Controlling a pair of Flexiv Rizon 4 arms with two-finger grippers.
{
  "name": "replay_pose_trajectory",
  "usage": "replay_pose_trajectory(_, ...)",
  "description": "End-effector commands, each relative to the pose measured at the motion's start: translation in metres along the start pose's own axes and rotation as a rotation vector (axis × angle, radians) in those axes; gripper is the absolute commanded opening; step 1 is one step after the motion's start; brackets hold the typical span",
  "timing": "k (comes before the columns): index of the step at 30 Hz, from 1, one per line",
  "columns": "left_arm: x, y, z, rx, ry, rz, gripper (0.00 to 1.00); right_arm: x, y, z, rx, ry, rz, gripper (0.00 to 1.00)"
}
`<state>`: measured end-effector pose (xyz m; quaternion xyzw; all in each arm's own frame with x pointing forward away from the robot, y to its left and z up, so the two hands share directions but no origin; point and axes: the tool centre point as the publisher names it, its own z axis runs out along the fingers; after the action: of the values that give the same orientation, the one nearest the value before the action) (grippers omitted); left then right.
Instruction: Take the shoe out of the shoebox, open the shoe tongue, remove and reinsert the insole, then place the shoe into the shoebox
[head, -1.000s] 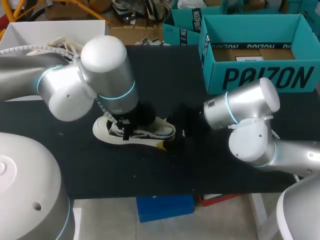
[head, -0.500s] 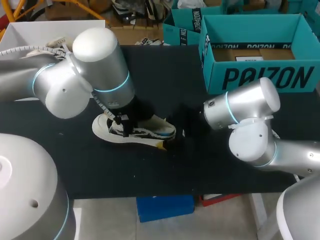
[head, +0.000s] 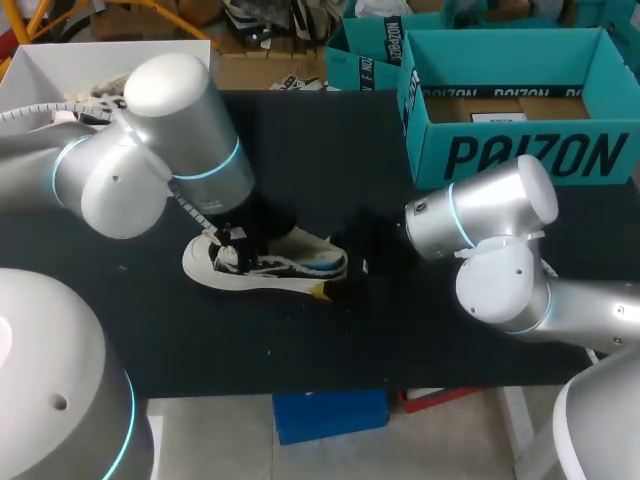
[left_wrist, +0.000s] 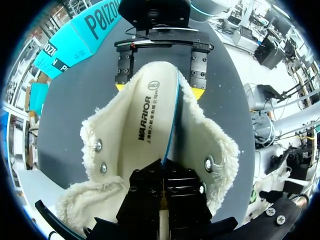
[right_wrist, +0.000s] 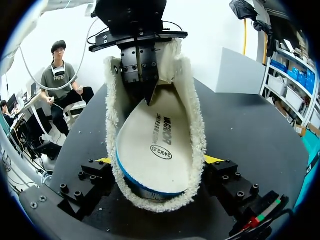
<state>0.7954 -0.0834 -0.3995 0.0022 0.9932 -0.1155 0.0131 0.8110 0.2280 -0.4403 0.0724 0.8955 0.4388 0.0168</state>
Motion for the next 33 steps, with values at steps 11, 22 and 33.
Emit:
replay_pose_trajectory(11, -0.002, 0.010, -0.019, 0.098, 0.012, -0.015, 0.00, -0.002, -0.007, -0.001, 0.001, -0.002, 0.000, 0.00)
replay_pose_trajectory(22, 0.002, 0.009, -0.020, 0.127, 0.020, -0.004, 0.08, -0.002, -0.007, -0.001, 0.001, -0.002, 0.000, 0.00)
replay_pose_trajectory(33, 0.001, -0.001, -0.004, 0.102, 0.031, 0.017, 0.15, -0.002, -0.007, -0.001, 0.001, -0.002, 0.000, 0.00)
